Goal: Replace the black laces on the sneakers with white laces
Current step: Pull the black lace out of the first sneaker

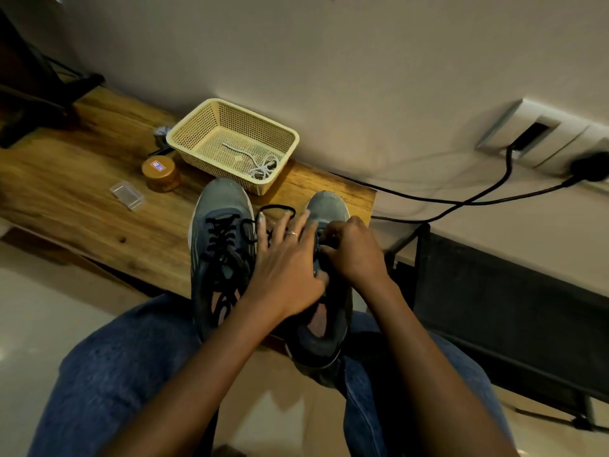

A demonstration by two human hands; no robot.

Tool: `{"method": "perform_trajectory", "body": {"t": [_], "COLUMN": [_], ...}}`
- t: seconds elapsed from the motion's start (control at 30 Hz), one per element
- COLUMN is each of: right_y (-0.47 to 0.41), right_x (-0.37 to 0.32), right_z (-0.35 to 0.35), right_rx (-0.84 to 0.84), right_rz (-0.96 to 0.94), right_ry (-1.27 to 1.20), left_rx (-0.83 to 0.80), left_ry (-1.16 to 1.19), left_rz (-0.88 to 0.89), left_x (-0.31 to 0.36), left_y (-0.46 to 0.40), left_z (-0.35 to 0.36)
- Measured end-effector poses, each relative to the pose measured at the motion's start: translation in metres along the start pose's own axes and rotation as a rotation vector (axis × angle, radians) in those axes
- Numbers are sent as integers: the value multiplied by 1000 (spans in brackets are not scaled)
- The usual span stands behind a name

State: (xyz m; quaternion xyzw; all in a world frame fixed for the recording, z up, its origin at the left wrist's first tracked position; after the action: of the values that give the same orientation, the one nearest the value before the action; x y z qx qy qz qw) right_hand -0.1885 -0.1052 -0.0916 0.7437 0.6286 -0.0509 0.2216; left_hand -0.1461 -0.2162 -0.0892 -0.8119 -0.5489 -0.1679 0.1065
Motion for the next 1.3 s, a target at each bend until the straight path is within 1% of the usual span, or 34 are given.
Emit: {"method": "perform_trajectory", "body": {"t": [0.03,0.07,0.2,0.27,0.33,0.4,0.47,0.57,0.6,0.67,0.73,0.8,0.9,0.97,1.03,1.17,1.23,1.3], "right_y": [0,0,-3,-5,-10,-13,-14,-8,-5,0,1,2,2,-1,-2,1,3,3], "right_x": [-1,-1,1,6,15,22,21,9,5,0,-2,-4,3,10,11,3,-1,-3], "right_z": [0,0,1,-3,-10,-12,-9,-1,0,1,0,-4,-17,-24,-24,-7,-2,-3], "right_rx": [3,6,34,105,211,250,187,11,-20,-18,39,124,276,332,292,64,37,62], "right_rz": [-2,-4,-7,41,131,198,184,65,24,-6,3,12,94,163,153,23,-2,2], "right_ry": [-1,-3,-55,-133,-243,-286,-244,-78,7,141,219,215,66,-19,-11,125,143,148], "left_rx": [-40,-48,-36,-39,-45,-56,-54,-28,-15,-1,-17,-55,-64,-44,-42,-40,-31,-29], "left_ry": [-29,-45,-46,-38,-32,-19,-10,-5,-14,-39,-37,-22,-26,-39,-37,11,23,29], "left_rz": [-15,-33,-68,-70,-73,-70,-59,-48,-43,-40,-50,-75,-125,-139,-140,-158,-151,-147], "left_x": [-1,-1,-2,-3,-3,-2,-1,-1,-2,-2,-1,0,3,5,7,8,9,9], "left_y": [0,0,-1,-1,-1,-2,-2,2,2,2,1,1,0,1,3,8,9,9], "left_z": [6,9,11,12,12,12,13,12,11,10,9,9,8,7,4,-2,-3,-4]}}
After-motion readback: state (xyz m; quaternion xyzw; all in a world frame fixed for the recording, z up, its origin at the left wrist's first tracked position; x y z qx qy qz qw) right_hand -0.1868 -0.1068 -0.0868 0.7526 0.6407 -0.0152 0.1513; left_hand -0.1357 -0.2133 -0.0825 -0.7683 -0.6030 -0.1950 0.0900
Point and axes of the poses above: each hand's wrist, its own y-axis away from the middle knuckle, its own z-axis out of the palm, x = y × z, the point moved 3 cm from there along -y, towards the middle knuckle, and after that the axes turned 14 degrees about z, right-handed, at the moved point
